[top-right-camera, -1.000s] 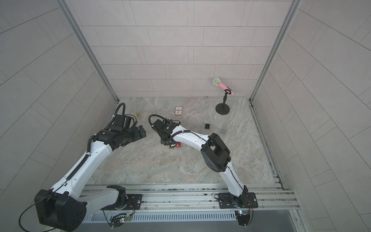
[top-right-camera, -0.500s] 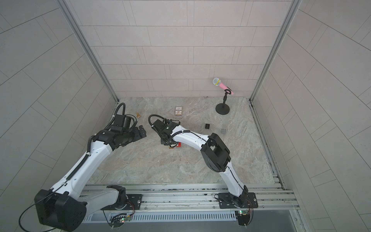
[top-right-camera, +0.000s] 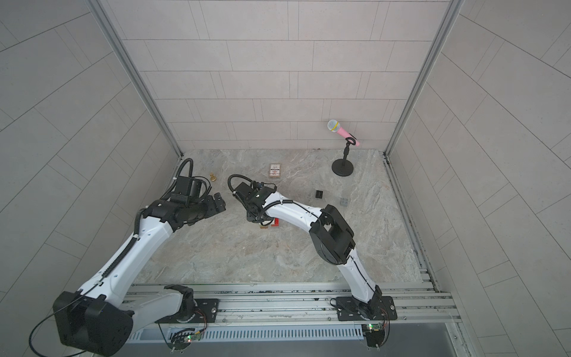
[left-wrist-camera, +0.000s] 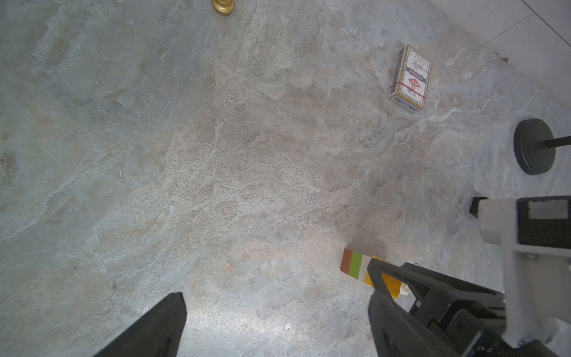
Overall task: Assemble the letter h with lego
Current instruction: Assemble the lego brick with the lego brick.
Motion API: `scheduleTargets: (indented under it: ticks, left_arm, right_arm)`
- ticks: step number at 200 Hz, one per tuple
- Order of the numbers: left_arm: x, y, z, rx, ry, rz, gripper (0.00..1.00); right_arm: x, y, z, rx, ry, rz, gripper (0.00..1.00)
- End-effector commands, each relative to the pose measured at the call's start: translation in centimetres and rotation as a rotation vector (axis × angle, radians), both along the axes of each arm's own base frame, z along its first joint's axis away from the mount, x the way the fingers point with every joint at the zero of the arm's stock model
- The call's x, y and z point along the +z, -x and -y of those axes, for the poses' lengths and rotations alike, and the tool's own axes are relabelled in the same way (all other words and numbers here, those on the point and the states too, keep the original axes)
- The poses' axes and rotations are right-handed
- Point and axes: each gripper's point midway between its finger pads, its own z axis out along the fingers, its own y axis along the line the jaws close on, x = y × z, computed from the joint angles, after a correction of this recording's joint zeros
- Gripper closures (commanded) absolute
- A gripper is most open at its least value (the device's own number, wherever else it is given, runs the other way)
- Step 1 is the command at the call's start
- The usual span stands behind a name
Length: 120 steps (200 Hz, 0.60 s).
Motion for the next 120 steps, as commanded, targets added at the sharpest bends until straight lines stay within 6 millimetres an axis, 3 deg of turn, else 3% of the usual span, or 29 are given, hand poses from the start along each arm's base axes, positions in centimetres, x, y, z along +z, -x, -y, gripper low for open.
scheduleTargets:
  ticks: [1,120]
  left_arm:
    - [0.6,-0.3,-0.1,-0.002,-0.002,0.009,0.0]
    - [0.3,-0.3,0.2,-0.014,0.007,0.002,0.0]
  right_arm:
    - [0.4,0.2,0.5,-0.009,0.008,0.006,0.47]
    - [1.9,0.2,0.8,0.003,-0.022,0.032,0.68]
